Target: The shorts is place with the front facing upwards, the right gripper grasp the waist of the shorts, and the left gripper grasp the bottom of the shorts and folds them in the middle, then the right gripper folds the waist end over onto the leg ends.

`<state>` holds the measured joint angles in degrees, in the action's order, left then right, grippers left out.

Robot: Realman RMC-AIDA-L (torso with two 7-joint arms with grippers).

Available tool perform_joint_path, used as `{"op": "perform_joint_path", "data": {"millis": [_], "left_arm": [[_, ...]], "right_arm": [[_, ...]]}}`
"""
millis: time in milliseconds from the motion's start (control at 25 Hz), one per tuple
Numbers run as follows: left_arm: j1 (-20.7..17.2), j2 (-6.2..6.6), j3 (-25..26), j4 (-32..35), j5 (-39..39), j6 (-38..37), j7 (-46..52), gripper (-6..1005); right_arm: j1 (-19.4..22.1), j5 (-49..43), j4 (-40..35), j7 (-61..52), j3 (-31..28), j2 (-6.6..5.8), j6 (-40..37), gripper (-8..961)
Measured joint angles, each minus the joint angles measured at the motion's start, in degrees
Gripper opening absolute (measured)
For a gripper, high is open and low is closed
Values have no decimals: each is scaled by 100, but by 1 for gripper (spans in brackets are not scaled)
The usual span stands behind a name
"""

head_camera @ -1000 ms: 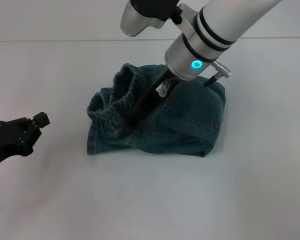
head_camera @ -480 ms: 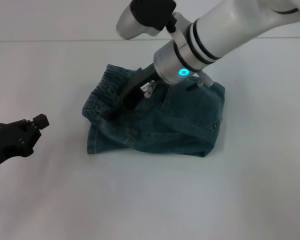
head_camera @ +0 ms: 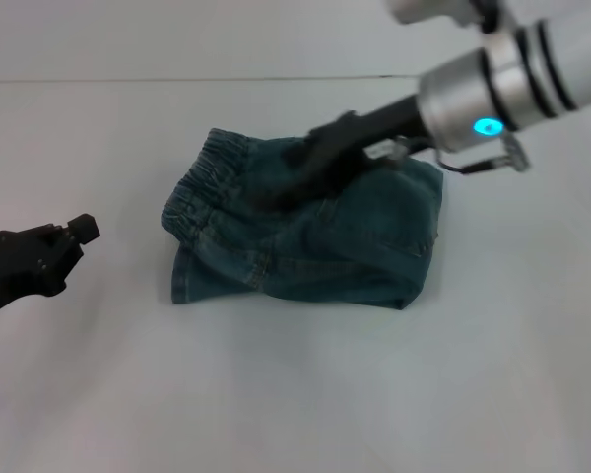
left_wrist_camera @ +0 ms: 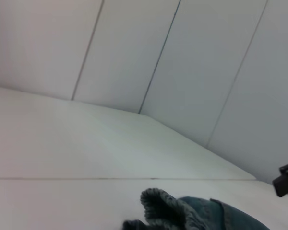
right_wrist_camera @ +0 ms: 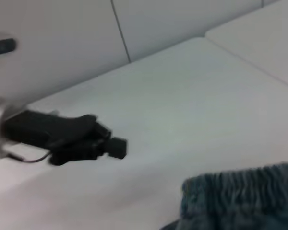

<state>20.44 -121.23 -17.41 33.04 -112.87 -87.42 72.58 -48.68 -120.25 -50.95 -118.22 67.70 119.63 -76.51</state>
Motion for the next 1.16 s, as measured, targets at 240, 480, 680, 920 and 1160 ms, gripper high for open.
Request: {"op": "perform_joint_path", "data": {"millis": [240, 480, 680, 920, 1160], "left_arm": [[363, 125, -355, 274, -857, -540, 794, 63], [593, 148, -659, 584, -1022, -834, 1282, 129], [674, 176, -724, 722, -1027, -865, 1416, 221], [706, 179, -867, 854, -1031, -891, 1539, 431], [696, 169, -894, 876, -1035, -896, 1560, 535]], "right_arm": [[1132, 420, -353, 1042, -750, -28, -972, 887], [1805, 460, 222, 2197, -1867, -70, -1483, 885], [2000, 448, 779, 2956, -2372, -87, -1576, 886], [2058, 429, 868, 3083, -2452, -91, -1540, 886], [2067, 429, 868, 3119, -2458, -76, -1540, 886]]}}
